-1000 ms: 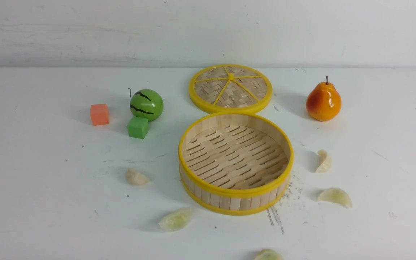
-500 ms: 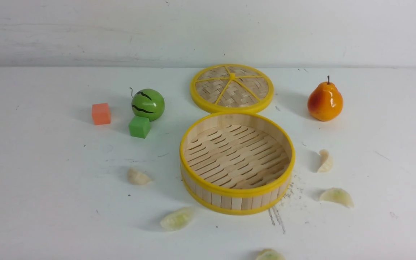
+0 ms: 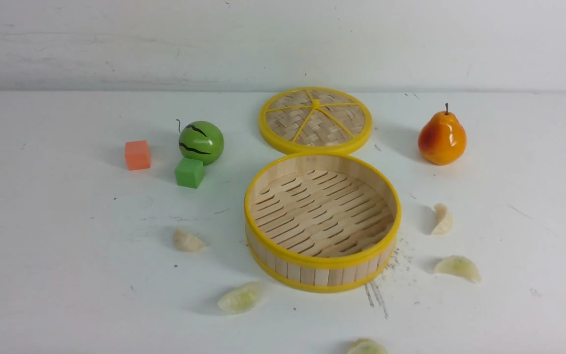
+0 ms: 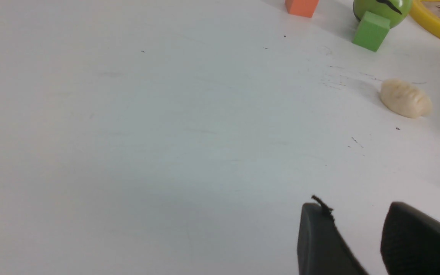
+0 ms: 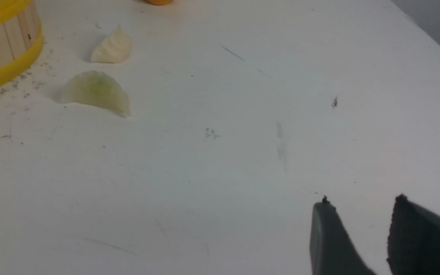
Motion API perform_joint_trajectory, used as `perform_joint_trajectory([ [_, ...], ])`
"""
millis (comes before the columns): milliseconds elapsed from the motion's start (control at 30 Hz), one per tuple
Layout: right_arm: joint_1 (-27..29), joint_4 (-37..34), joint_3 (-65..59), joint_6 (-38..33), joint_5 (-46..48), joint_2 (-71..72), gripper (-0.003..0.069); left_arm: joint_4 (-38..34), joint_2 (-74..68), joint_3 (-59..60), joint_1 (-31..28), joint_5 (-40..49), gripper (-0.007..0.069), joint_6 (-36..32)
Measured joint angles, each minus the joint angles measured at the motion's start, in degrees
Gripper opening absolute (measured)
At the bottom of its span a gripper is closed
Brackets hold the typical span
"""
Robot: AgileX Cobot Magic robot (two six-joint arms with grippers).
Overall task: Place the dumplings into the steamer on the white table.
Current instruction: 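Reach for and grasp a dumpling on the table with the left gripper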
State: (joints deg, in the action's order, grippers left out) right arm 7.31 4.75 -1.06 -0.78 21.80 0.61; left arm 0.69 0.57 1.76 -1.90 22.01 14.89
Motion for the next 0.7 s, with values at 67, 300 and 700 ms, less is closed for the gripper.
perform_joint_trajectory([
  [67, 0.00, 0.00, 0.00, 0.00, 0.00, 0.00, 0.0240, 0.00, 0.00, 0.00, 0.00, 0.00, 0.0237, 0.00],
  [300, 0.00, 1.14, 0.00, 0.00, 0.00, 0.00, 0.0240, 0.00, 0.00, 0.00, 0.00, 0.00, 0.0237, 0.00],
  [700, 0.00, 5.80, 0.00, 0.48, 0.04, 0.00, 0.0240, 6.66, 0.00, 0.00, 0.00, -0.16, 0.0237, 0.00],
])
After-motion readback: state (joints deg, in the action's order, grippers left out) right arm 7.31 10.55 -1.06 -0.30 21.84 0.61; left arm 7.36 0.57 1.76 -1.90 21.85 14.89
